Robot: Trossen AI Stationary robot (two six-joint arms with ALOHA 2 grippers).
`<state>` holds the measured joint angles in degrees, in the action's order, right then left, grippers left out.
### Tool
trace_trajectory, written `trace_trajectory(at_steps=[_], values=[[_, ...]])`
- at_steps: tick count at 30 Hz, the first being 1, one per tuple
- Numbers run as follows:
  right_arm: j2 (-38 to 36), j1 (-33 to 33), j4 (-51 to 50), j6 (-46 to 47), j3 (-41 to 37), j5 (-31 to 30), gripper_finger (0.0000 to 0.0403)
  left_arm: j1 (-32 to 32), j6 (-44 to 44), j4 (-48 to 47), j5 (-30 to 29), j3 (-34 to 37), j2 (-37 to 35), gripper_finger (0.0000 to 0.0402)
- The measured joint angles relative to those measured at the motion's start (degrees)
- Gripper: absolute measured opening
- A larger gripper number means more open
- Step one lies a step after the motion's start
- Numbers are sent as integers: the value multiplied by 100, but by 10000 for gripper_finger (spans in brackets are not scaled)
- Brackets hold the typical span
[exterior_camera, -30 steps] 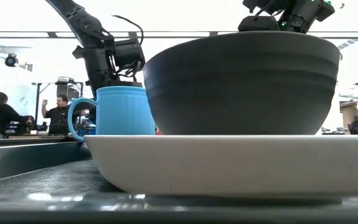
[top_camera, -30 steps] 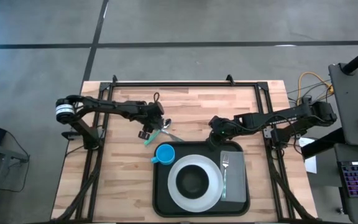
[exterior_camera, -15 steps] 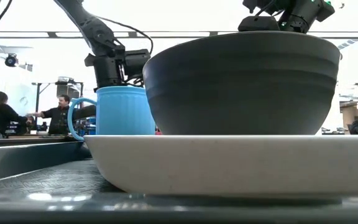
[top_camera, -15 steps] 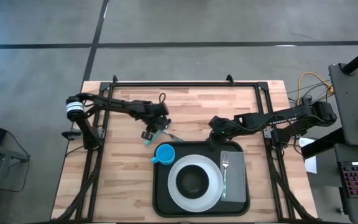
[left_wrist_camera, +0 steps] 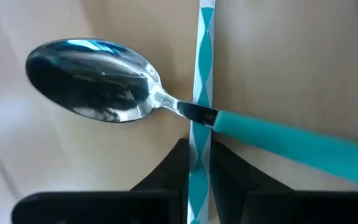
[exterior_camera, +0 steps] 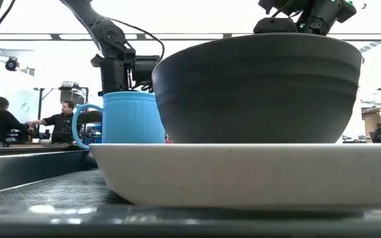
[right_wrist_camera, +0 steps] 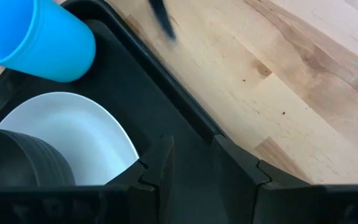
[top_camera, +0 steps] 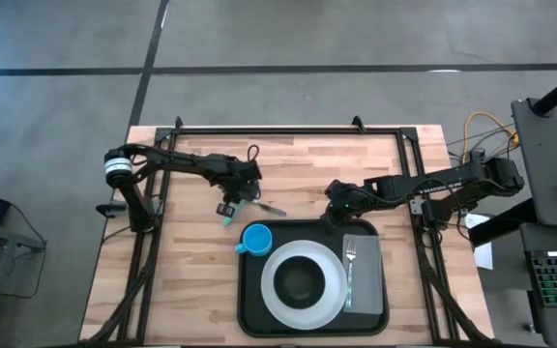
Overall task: Set up tray
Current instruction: Put the blue green knife on the gray napkin to the right side of the blue green fork
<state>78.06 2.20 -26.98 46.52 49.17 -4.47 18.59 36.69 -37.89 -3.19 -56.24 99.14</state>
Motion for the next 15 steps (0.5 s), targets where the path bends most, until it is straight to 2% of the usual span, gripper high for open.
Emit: trace_trajectory(at_steps=[5,9,15], values=[[0,0,-1,0,0,-10,100,50,-378,-879,-753,-510,-113,22],[-2,2,-1,1,0,-170,100,53,-539,-1131,-1616,-1125,-312,22],[-2,2,7,107,0,-312,100,205,-616,-1197,-2504,-2179,-392,22]])
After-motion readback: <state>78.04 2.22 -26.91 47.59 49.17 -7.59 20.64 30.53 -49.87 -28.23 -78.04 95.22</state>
